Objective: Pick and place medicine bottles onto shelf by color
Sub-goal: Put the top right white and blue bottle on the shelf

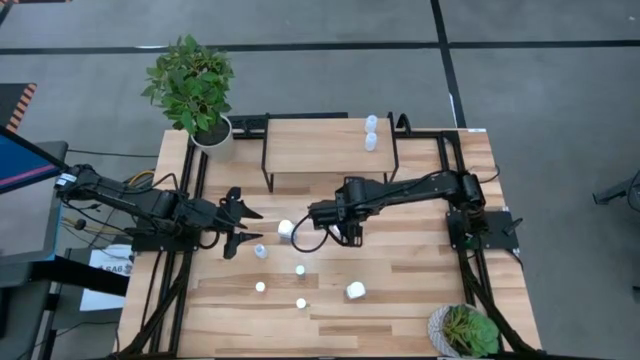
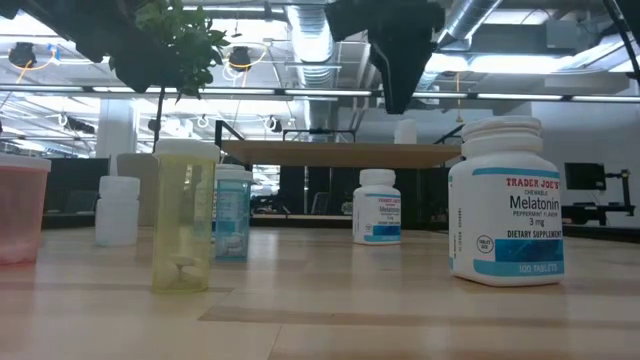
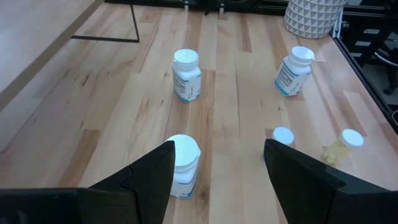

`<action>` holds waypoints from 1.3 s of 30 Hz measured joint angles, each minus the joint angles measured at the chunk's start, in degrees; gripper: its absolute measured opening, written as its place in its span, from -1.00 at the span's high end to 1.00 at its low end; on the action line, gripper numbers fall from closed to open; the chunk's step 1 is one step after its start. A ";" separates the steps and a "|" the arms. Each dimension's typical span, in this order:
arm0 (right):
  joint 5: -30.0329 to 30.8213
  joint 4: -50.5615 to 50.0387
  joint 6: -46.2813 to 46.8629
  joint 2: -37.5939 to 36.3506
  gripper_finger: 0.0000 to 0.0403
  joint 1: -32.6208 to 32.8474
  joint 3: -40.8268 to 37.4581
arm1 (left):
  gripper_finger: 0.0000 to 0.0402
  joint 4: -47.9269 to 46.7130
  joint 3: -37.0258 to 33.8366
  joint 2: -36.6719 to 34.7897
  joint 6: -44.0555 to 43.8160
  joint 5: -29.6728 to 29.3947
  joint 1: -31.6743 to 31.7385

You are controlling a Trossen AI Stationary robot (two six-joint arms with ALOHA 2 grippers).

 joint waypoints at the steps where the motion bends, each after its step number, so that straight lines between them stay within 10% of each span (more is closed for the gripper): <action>1: 0.00 1.53 -0.27 0.00 -0.65 -0.13 -0.81 | -0.16 -0.01 0.00 0.00 0.01 0.00 0.01; 9: -3.81 10.14 -14.72 -0.02 -0.60 -0.81 -7.33 | -0.16 -0.07 0.00 0.00 0.17 0.00 0.02; 39: -6.43 22.84 -23.69 -0.02 -0.60 -3.85 -16.37 | -0.16 0.11 0.00 0.00 -0.07 0.00 0.01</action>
